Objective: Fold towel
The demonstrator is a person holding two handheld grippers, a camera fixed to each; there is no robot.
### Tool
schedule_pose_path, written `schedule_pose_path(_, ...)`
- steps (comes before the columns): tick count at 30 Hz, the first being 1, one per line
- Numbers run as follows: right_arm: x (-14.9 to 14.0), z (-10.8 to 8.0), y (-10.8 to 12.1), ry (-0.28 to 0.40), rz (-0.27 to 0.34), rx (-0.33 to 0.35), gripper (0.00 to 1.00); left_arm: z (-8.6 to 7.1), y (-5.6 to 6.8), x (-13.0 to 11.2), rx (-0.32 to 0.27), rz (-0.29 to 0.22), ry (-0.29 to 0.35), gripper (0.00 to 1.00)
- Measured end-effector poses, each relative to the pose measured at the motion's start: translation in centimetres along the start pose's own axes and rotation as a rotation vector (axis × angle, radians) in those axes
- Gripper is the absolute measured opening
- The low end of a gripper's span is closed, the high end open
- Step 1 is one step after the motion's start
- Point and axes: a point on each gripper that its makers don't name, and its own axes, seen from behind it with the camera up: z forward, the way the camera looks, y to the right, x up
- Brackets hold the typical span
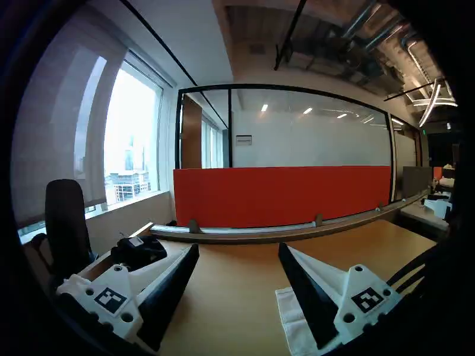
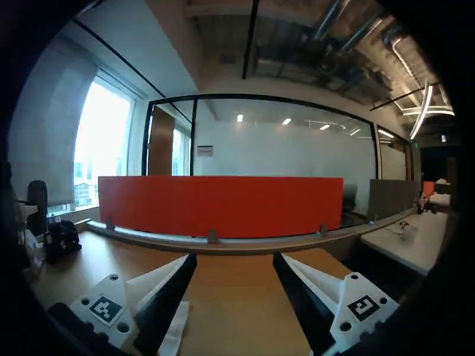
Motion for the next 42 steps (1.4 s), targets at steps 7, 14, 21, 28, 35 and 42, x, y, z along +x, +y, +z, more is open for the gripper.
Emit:
schedule_pose_path(7, 0.9, 0.1, -0.7, -0.023, -0.023, 0.020, 0.99, 0.3, 1.0, 1.3, -0.036, 0.026, -0.033, 0.99)
schedule_pose_path(14, 1.0, 0.0, -2.4, -0.068, -0.082, 0.107, 0.99, 0.9, 2.7, 1.5, -0.116, 0.057, -0.074, 0.99)
schedule_pose_path(21, 0.3, 0.0, -4.6, -0.135, -0.146, 0.237, 0.99, 1.1, 4.0, 0.9, -0.218, 0.123, -0.122, 1.00)
schedule_pose_path(28, -1.3, -0.9, -7.8, -0.216, -0.224, 0.398, 1.00, 1.0, 5.8, -0.7, -0.344, 0.163, -0.183, 0.99)
schedule_pose_path(35, -2.7, -1.4, -9.3, -0.269, -0.258, 0.485, 1.00, 0.8, 7.1, -1.9, -0.416, 0.192, -0.218, 0.99)
schedule_pose_path(42, -4.8, -2.3, -10.2, -0.320, -0.282, 0.542, 1.00, 0.4, 8.3, -3.6, -0.464, 0.212, -0.248, 0.99)
